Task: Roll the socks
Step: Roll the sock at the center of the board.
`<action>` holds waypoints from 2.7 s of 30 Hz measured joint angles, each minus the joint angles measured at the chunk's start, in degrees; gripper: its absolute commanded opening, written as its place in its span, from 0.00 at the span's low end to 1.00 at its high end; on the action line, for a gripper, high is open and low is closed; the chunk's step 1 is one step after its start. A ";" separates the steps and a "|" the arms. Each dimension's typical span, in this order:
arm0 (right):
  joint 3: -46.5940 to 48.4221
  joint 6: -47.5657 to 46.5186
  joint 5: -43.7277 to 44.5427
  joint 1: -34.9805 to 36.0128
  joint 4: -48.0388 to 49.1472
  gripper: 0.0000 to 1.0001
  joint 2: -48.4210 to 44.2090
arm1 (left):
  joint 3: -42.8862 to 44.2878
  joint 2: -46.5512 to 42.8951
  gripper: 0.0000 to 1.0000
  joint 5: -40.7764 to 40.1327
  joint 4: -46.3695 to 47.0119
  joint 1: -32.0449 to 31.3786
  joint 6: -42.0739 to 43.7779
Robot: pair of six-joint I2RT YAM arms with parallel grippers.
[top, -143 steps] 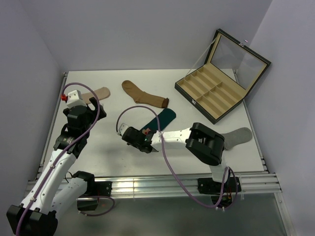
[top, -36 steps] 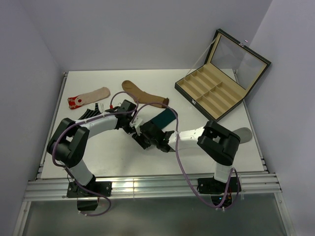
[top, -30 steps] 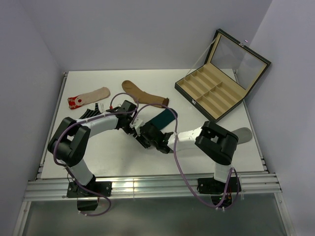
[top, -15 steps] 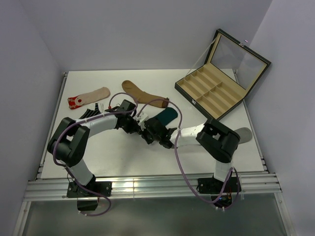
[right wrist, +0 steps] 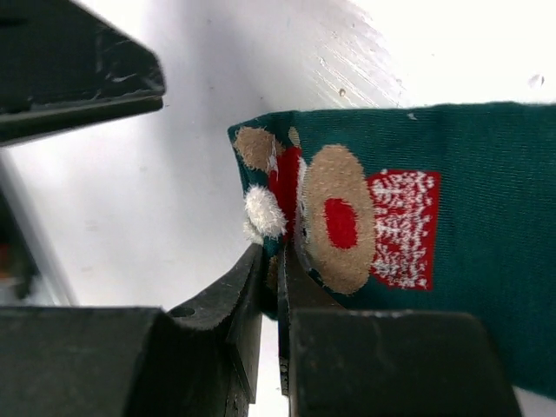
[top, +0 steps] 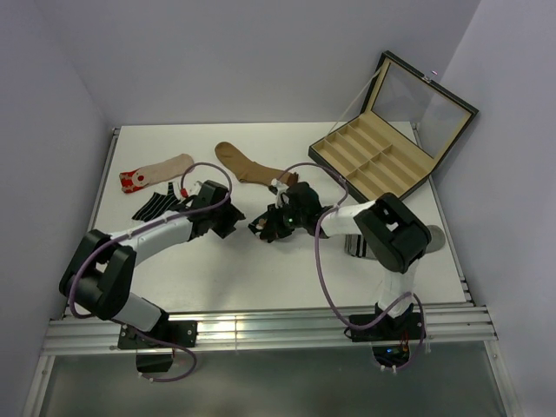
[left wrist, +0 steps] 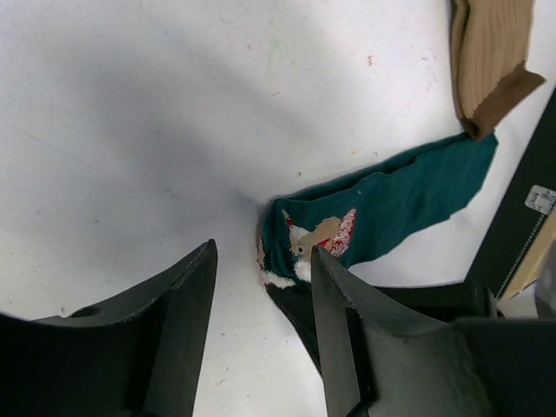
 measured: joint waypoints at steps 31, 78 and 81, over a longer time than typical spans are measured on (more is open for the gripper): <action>-0.37 25.31 -23.12 -11.32 13.68 0.00 11.76 | -5.51 7.13 0.40 6.47 16.04 -2.12 2.69; 3.41 8.17 3.26 -5.40 -14.69 0.26 -10.62 | 6.14 16.57 0.21 4.37 12.37 -4.55 5.70; 3.37 8.70 1.05 -5.11 -12.44 0.24 -7.39 | 6.19 16.57 0.21 4.13 12.26 -4.61 5.75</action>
